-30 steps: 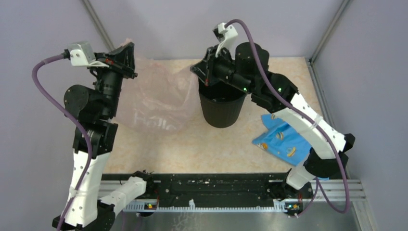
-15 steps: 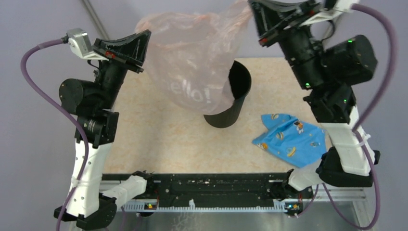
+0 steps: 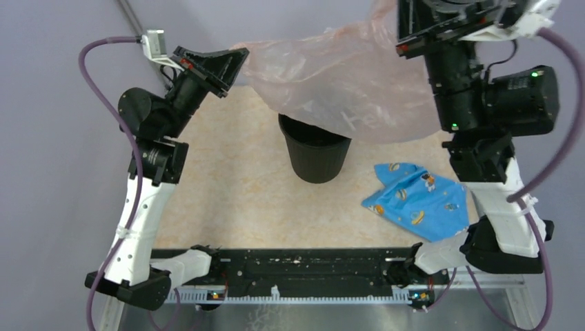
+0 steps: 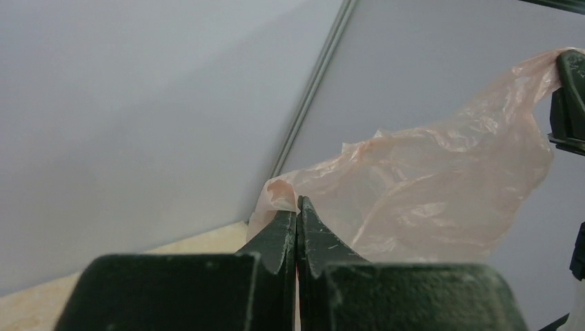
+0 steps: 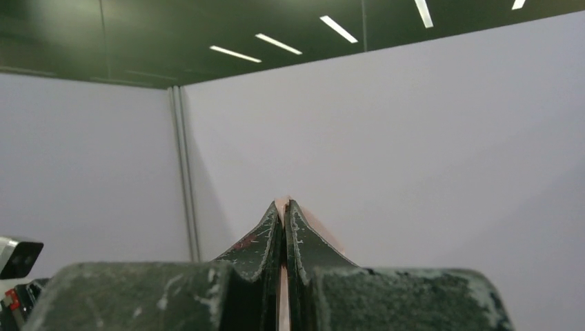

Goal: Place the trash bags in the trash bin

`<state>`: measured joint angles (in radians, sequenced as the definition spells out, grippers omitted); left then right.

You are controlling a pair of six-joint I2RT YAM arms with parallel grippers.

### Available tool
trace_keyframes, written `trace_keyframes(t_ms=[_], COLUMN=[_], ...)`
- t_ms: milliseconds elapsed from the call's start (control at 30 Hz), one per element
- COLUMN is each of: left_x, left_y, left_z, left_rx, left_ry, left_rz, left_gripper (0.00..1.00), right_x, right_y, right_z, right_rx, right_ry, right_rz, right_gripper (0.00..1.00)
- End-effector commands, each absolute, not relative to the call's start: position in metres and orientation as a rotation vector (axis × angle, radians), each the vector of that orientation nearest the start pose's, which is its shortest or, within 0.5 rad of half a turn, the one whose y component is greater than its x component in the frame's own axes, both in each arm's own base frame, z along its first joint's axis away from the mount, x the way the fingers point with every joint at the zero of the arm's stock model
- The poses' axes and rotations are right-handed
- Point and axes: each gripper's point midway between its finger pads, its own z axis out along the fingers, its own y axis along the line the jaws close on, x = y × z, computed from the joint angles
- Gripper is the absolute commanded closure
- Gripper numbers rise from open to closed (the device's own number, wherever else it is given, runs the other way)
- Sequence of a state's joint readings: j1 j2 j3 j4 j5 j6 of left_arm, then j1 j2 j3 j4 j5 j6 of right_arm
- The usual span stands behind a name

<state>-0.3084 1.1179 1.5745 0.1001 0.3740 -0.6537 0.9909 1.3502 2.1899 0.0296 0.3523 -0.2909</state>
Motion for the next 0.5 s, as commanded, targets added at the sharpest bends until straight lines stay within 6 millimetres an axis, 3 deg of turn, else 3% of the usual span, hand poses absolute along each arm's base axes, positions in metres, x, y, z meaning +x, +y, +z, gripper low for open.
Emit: trace_keyframes(t_ms=[0, 300, 467], left_x=[0.279, 0.315, 0.324], left_y=[-0.175, -0.134, -0.111], left_z=[0.592, 0.553, 0.550], left_rx=[0.119, -0.076, -0.152], left_ry=[1.136, 1.252, 1.270], left_rz=[-1.052, -0.763, -0.620], left_gripper=[1.00, 1.00, 1.00], right_x=[0.232, 0.281, 0.293], right_y=[0.219, 0.284, 0.314], right_z=[0.720, 0.685, 0.677], right_rx=[-0.213, -0.310, -0.362], right_ry=[0.818, 0.902, 0.929], right_rz=[0.475, 0.533, 0.567], right_gripper=[1.00, 1.00, 1.00])
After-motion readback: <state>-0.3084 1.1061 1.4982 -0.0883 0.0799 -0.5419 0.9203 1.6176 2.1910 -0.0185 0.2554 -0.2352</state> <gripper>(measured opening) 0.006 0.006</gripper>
